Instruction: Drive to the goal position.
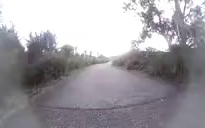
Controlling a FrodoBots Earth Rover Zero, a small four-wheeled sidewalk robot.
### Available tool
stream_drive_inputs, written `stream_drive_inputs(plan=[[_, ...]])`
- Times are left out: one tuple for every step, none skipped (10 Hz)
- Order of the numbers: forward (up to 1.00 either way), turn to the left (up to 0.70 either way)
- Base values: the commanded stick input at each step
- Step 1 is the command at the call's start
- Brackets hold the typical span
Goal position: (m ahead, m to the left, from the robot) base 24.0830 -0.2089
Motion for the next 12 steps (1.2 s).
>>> stream_drive_inputs(plan=[[0.85, 0.0], [0.85, 0.0], [0.85, 0.0], [0.85, 0.0], [0.85, 0.0], [0.85, 0.0], [0.85, 0.0], [0.85, 0.0], [0.85, 0.0], [0.85, 0.0], [0.85, 0.0], [0.85, 0.0]])
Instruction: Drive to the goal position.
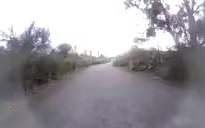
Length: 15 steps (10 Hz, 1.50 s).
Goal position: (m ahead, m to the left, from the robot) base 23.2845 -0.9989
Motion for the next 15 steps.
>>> stream_drive_inputs(plan=[[0.85, 0.0], [0.85, 0.0], [0.85, 0.0], [0.85, 0.0], [0.85, 0.0], [0.85, 0.0], [0.85, 0.0], [0.85, 0.0], [0.85, 0.0], [0.85, 0.0], [0.85, 0.0], [0.85, 0.0], [0.85, 0.0], [0.85, -0.05], [0.85, -0.16]])
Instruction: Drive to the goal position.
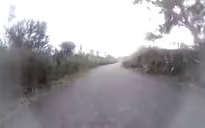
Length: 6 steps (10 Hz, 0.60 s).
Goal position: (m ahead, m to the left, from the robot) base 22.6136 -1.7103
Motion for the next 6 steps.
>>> stream_drive_inputs(plan=[[0.85, -0.27], [0.85, -0.34], [0.85, -0.34], [0.85, -0.34], [0.85, -0.29], [0.85, -0.18]])
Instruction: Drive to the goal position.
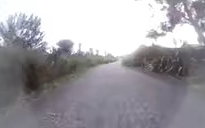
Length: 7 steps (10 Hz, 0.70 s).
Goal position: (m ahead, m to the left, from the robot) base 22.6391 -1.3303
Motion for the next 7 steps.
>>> stream_drive_inputs(plan=[[0.85, -0.07], [0.85, 0.0], [0.85, 0.0], [0.85, 0.0], [0.85, 0.0], [0.85, 0.0], [0.85, 0.0]])
